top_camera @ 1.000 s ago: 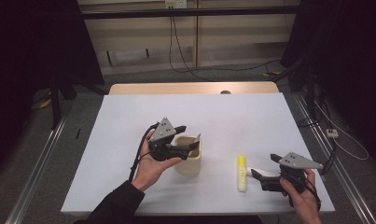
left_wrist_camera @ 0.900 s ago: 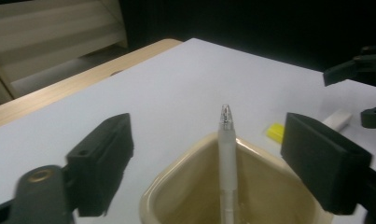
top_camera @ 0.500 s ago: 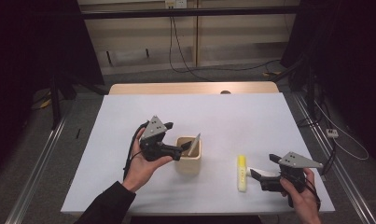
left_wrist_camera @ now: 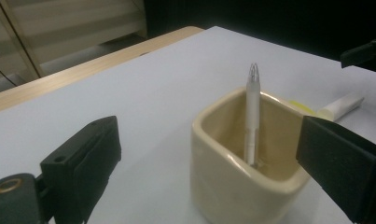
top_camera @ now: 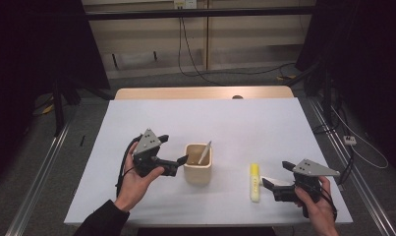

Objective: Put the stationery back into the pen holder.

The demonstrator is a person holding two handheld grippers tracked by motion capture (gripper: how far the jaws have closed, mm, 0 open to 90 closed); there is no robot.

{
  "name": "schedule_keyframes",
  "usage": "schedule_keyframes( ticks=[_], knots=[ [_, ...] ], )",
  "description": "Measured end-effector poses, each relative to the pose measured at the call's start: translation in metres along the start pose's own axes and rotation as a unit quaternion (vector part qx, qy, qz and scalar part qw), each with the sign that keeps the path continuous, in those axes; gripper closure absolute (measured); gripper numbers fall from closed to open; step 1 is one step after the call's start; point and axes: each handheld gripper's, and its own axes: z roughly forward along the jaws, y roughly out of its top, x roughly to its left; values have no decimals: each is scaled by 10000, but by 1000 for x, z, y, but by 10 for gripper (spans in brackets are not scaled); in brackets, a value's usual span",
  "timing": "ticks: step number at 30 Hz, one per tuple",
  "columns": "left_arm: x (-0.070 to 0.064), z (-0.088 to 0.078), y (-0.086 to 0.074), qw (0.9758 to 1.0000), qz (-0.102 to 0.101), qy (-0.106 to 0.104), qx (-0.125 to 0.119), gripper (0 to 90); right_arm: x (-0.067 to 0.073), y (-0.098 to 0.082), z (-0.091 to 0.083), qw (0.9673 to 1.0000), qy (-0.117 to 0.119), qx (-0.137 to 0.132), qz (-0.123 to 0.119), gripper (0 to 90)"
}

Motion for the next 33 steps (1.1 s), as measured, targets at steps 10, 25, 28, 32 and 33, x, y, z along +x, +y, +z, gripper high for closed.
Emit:
schedule_keyframes(
  ticks=[10, 25, 28, 32, 33],
  knots=[
    [-4, -28, -30, 9998, -129, 103, 66, 56, -1, 2, -2, 10000, 0, 35, 32, 51],
    [9, -51, -75, 9977, -477, 449, 198, 75, 5, 10, -4, 9995, -194, 171, -183, 108],
    [11, -49, -80, 9967, -540, 564, 235, 79, 3, 13, -5, 9995, -181, 223, -125, 102],
    [12, -47, -82, 9963, -595, 570, 258, 77, -1, 16, -5, 9995, -180, 255, 24, 99],
    [12, -47, -82, 9964, -548, 575, 284, 77, -2, 16, -5, 9995, -176, 275, 38, 112]
  ],
)
